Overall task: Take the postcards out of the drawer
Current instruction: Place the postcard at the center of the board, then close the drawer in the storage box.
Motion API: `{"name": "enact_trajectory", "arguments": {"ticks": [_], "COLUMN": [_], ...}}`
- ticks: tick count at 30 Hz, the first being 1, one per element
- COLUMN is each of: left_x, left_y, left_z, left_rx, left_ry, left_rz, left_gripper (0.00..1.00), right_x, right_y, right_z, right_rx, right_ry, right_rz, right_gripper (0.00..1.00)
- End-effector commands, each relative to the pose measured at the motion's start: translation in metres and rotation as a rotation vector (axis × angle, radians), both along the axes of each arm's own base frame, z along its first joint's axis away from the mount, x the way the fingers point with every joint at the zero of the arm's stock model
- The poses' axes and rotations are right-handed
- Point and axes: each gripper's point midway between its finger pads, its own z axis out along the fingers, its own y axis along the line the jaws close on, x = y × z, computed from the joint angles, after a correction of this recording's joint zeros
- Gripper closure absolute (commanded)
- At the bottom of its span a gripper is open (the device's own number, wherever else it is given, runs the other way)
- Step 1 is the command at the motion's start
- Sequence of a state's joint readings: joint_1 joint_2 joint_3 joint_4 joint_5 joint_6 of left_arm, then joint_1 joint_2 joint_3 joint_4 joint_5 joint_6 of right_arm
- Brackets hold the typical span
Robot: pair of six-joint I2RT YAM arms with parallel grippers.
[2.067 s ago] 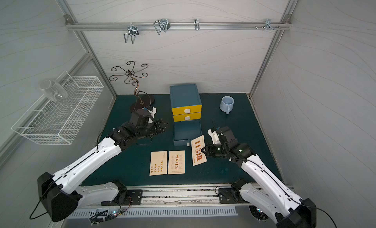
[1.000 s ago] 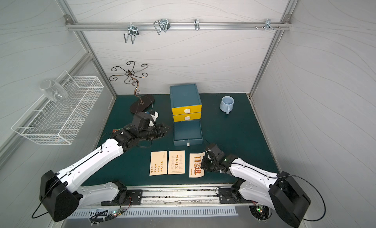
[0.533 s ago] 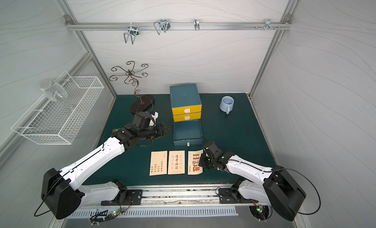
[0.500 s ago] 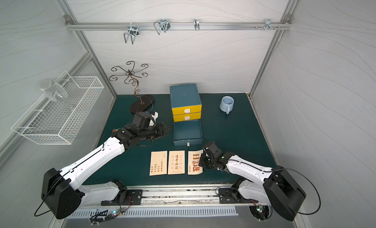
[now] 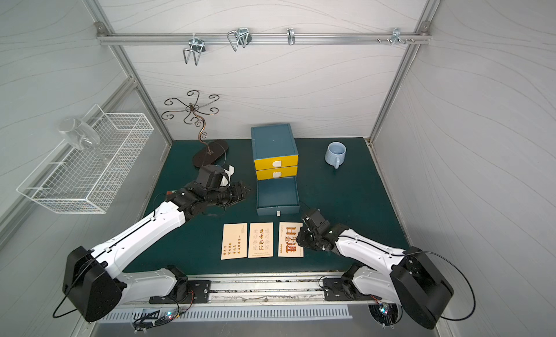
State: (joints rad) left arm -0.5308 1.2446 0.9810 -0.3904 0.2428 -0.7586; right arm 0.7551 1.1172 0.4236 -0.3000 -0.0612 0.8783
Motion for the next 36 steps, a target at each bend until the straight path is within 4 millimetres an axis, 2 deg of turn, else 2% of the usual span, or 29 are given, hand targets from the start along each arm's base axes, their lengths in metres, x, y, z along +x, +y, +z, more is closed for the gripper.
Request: {"name": "enact_trajectory", "arguments": {"ticks": [1, 5, 10, 15, 18, 21, 23, 24, 26, 31, 36], "left_x": [0.012, 0.021, 0.042, 0.078, 0.101, 0.122, 0.135, 0.142, 0.155, 0.179, 0.183], "left_y": [-0.006, -0.008, -0.018, -0.042, -0.061, -0.079, -0.089, -0.093, -0.102, -0.114, -0.117], "left_z": [0.02, 0.034, 0.074, 0.123, 0.142, 0.151, 0.145, 0.156, 0.148, 0.112, 0.078], "left_rx": [-0.029, -0.033, -0.035, -0.055, -0.07, -0.077, -0.071, -0.079, -0.071, -0.03, -0.009], "left_ry": [-0.067, -0.1, -0.202, -0.315, -0.357, -0.387, -0.383, -0.406, -0.403, -0.345, -0.257], "left_rz": [-0.014, -0.022, -0.066, -0.135, -0.185, -0.236, -0.261, -0.268, -0.29, -0.309, -0.314], "left_gripper": [0.38, 0.37, 0.37, 0.35, 0.35, 0.34, 0.34, 0.34, 0.33, 0.32, 0.32], "right_x": [0.001, 0.008, 0.024, 0.04, 0.051, 0.062, 0.068, 0.072, 0.078, 0.094, 0.111], "right_y": [-0.006, -0.005, -0.002, 0.011, 0.02, 0.026, 0.028, 0.028, 0.028, 0.031, 0.035], "right_z": [0.009, 0.032, 0.055, 0.055, 0.051, 0.048, 0.046, 0.045, 0.042, 0.034, 0.031], "right_rx": [-0.023, 0.016, 0.173, 0.266, 0.293, 0.304, 0.306, 0.306, 0.301, 0.317, 0.323], "right_ry": [-0.011, -0.044, -0.055, -0.036, -0.03, -0.029, -0.036, -0.04, -0.05, -0.05, -0.061], "right_rz": [0.002, -0.005, -0.067, -0.088, -0.102, -0.114, -0.123, -0.129, -0.14, -0.175, -0.181], "right_gripper": [0.58, 0.53, 0.52, 0.53, 0.57, 0.61, 0.68, 0.71, 0.75, 0.8, 0.82]}}
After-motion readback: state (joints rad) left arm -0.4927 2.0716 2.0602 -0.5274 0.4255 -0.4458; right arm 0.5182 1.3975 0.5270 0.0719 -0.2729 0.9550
